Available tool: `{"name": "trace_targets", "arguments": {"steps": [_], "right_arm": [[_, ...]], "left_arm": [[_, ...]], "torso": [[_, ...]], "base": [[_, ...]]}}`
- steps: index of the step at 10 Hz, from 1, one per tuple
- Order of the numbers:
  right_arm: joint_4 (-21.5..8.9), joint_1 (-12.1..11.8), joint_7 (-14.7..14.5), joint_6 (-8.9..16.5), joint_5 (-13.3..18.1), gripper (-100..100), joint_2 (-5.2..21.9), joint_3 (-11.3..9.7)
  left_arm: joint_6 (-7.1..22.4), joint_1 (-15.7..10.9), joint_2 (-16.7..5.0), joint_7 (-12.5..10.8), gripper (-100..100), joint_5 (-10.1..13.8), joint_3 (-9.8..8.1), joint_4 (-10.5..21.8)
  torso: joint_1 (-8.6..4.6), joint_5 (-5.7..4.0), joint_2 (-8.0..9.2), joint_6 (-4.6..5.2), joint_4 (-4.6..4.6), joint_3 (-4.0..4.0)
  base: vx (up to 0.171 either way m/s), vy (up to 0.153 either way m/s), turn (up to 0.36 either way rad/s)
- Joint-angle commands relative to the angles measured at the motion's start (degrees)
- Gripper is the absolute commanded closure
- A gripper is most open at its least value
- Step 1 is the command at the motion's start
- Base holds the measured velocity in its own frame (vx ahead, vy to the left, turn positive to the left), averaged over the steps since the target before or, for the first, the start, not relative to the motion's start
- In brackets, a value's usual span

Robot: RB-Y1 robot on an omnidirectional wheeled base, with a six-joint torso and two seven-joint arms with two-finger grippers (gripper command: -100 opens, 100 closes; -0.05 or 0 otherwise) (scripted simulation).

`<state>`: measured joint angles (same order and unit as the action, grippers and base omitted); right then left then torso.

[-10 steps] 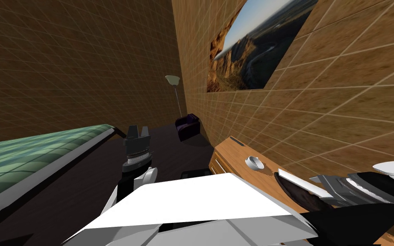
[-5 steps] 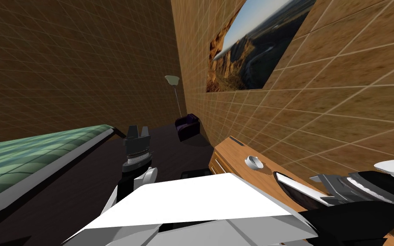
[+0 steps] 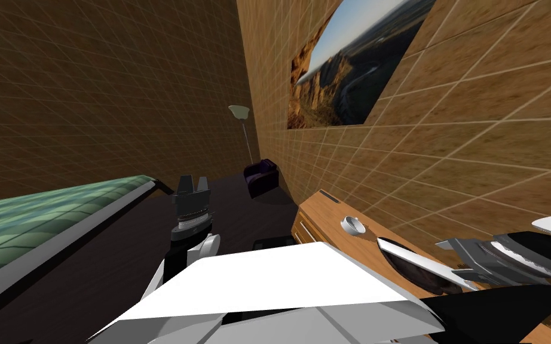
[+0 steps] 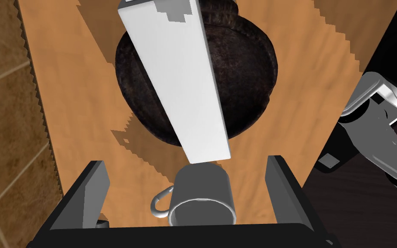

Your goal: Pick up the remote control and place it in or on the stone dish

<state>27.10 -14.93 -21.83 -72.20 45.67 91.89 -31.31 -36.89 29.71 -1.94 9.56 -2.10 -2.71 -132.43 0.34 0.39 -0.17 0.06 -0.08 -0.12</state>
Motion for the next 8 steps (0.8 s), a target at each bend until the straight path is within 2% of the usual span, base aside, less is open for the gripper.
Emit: {"name": "trace_targets", "arguments": {"steps": [1,2,3,8], "right_arm": [[0.3,0.6,0.4,-1.7,0.0,-100,1.7,0.1],[0.6,0.3,0.4,-0.7,0.0,-100,1.1,0.1],[0.6,0.3,0.5,-0.9,0.0,0,1.2,0.1],[0.6,0.3,0.5,-0.8,0.0,0,1.2,0.1]], "left_arm": [[0.0,0.0,0.0,0.0,0,0.0,0.0,0.0],[0.0,0.0,0.0,0.0,0,0.0,0.0,0.0],[0.0,0.0,0.0,0.0,0,0.0,0.0,0.0],[0.0,0.0,0.0,0.0,0,0.0,0.0,0.0]], "torso": [[0.0,0.0,0.0,0.0,0.0,0.0],[0.0,0.0,0.0,0.0,0.0,0.0],[-0.01,-0.02,-0.01,-0.01,0.0,0.0],[-0.01,-0.02,-0.02,-0.01,-0.01,-0.01]], "base": [[-0.006,-0.004,-0.059],[-0.003,-0.001,-0.01],[0.0,0.0,0.0],[0.0,0.0,0.0]]}}
